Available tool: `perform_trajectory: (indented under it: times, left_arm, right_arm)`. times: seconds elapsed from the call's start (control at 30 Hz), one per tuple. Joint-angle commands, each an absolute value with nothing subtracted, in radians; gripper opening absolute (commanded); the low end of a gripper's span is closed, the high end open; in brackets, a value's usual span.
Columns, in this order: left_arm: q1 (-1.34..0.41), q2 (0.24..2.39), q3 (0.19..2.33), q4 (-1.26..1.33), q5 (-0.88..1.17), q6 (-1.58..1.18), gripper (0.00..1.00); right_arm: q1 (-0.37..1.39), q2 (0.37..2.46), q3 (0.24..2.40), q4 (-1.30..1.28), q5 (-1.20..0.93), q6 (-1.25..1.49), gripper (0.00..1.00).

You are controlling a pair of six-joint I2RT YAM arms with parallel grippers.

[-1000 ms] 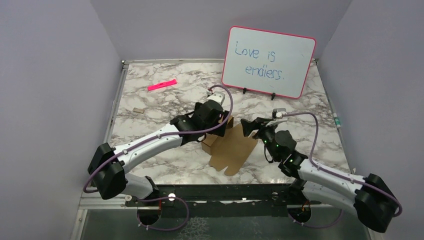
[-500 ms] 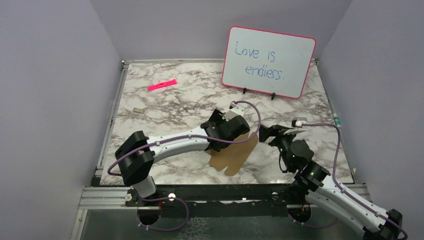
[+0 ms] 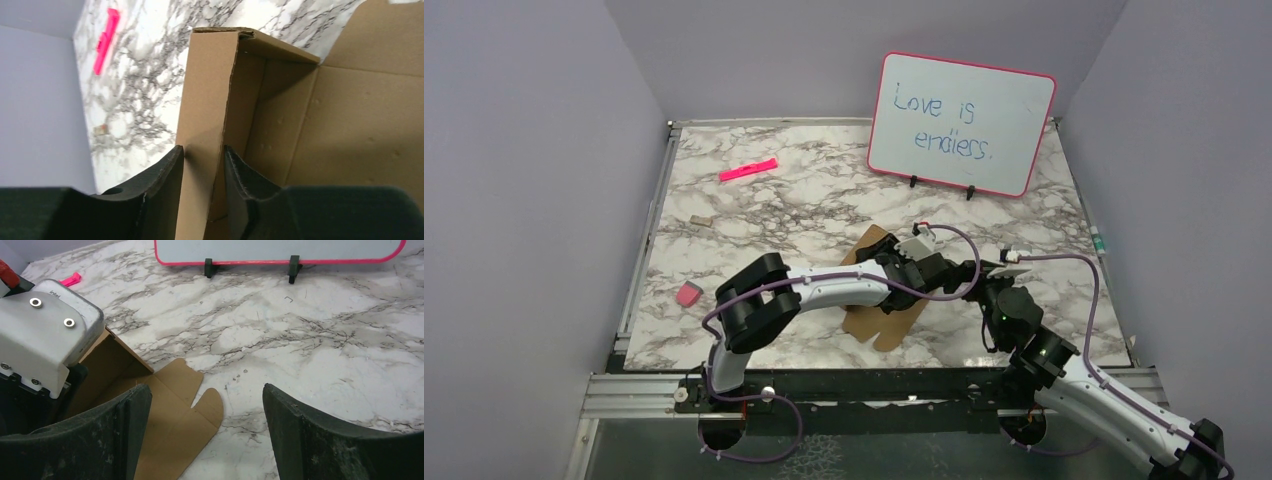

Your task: Fold the paper box

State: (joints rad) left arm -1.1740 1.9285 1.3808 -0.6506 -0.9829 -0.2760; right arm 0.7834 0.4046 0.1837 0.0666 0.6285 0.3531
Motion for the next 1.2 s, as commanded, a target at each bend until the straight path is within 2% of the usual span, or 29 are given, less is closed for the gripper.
perform_trajectory:
  times: [0.0,0.27,0.5,0.77,1.17]
  left_arm:
    - [-1.180,1.958,1.421,-0.725,-1.135,-0.268,0.31]
    - [-1.171,1.908,1.392,-0.728,-1.140,-0.283,0.13]
    - [-1.087,1.822,1.325,-0.726,-1.016,-0.324,0.12]
    - [-0.938,1.703,1.193,-0.622,-0.729,-0.387,0.12]
    - [-0.710,1.585,0.957,-0.346,-0.287,-0.545,0.13]
  right_arm:
    - [0.779,0.398,0.180,0.097,0.666,0.337,0.87]
    - [0.779,0.390,0.175,0.095,0.672,0.335,0.87]
    - [0.781,0.346,0.208,0.056,0.623,0.344,0.87]
    - [0.779,0.335,0.404,-0.184,0.578,0.369,0.89]
    - [0.780,0.566,0.552,-0.237,0.403,0.380,0.90]
